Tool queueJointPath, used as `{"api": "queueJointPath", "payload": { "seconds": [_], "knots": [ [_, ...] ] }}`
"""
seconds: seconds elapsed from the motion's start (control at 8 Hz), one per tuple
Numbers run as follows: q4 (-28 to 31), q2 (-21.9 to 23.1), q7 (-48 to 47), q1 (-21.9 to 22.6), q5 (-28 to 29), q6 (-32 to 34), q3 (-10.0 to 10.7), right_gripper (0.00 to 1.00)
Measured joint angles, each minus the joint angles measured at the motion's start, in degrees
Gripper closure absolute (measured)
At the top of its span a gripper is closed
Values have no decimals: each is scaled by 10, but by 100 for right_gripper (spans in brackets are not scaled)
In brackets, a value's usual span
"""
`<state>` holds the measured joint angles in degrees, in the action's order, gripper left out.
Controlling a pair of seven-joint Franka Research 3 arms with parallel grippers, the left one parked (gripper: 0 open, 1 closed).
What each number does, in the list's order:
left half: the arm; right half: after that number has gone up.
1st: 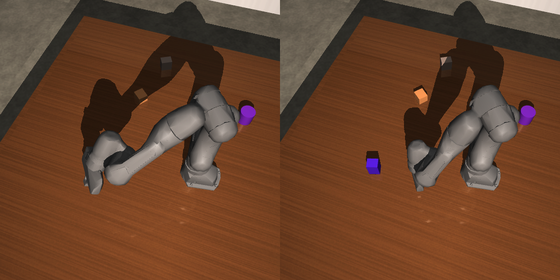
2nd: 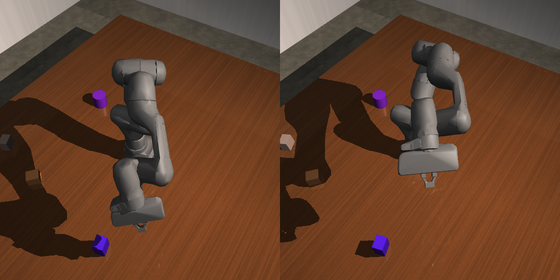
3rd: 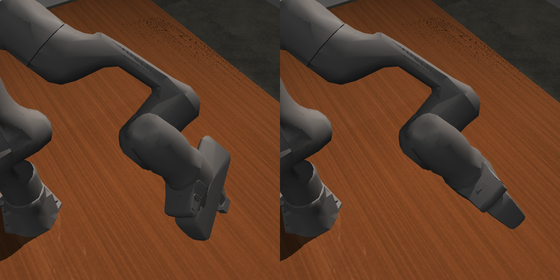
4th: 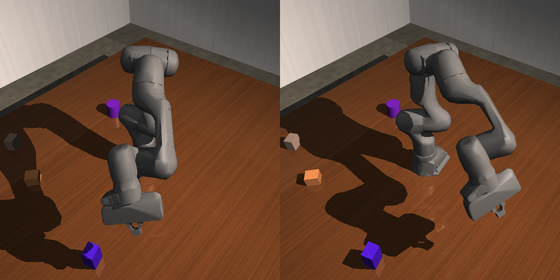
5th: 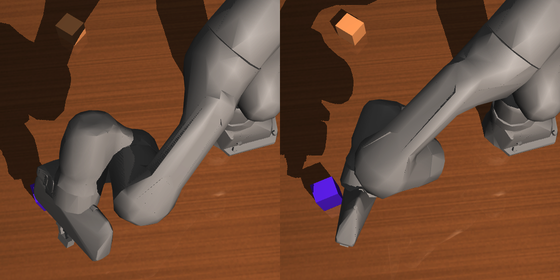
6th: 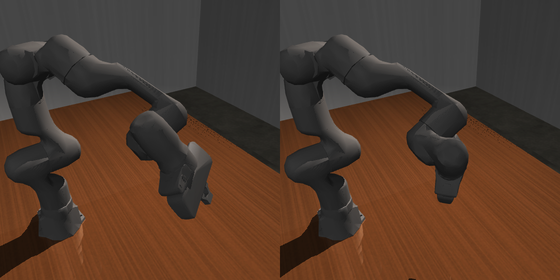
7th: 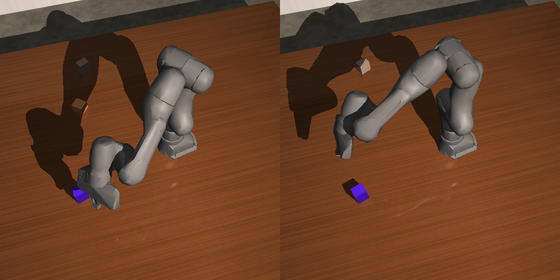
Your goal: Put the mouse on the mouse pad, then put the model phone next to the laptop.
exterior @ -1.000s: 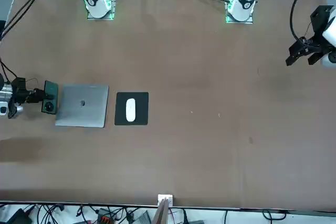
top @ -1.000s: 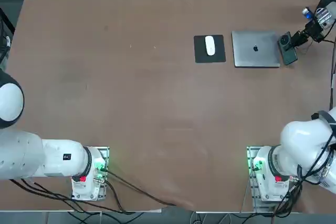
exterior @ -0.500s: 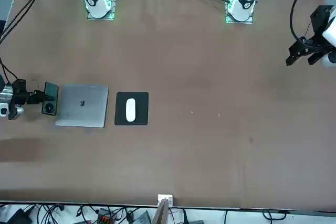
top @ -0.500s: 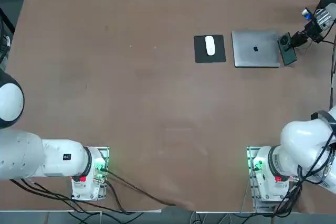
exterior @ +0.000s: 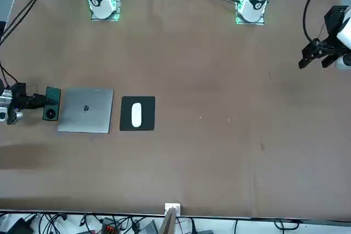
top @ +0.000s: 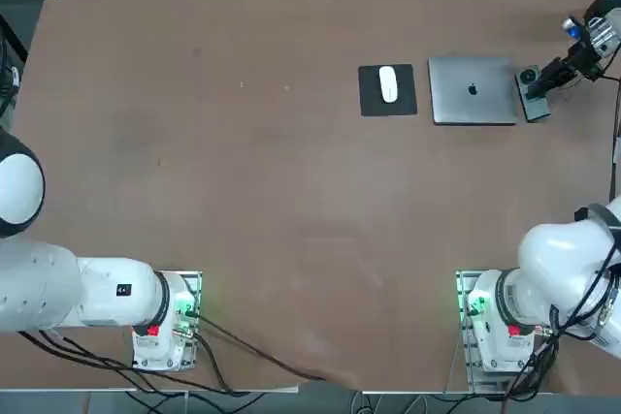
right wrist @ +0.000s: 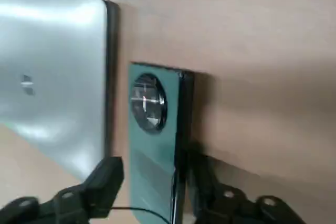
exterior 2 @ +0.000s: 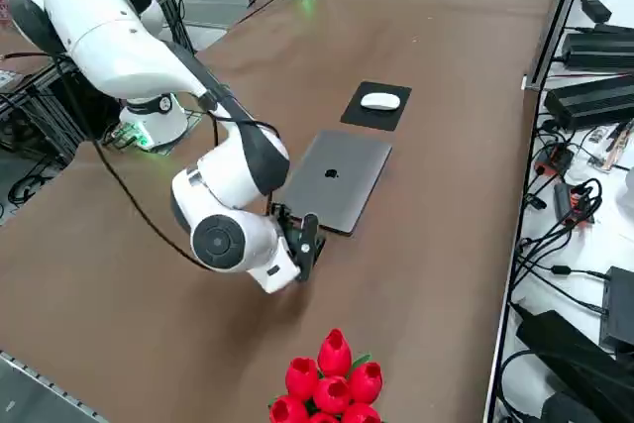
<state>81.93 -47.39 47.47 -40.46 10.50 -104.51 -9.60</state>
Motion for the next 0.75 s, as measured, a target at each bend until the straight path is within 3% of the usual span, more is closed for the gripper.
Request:
{"api": "queueJointPath", "payload": {
  "seconds": [0.12, 0.38, 0.75],
  "knots": [
    [-16, 0, 0, -2, -38, -1, 4, 3],
    [-53, 5, 0, -9, -104, -1, 6, 0],
    [-81, 64, 0, 4, -127, 13, -4, 0]
  ]
}}
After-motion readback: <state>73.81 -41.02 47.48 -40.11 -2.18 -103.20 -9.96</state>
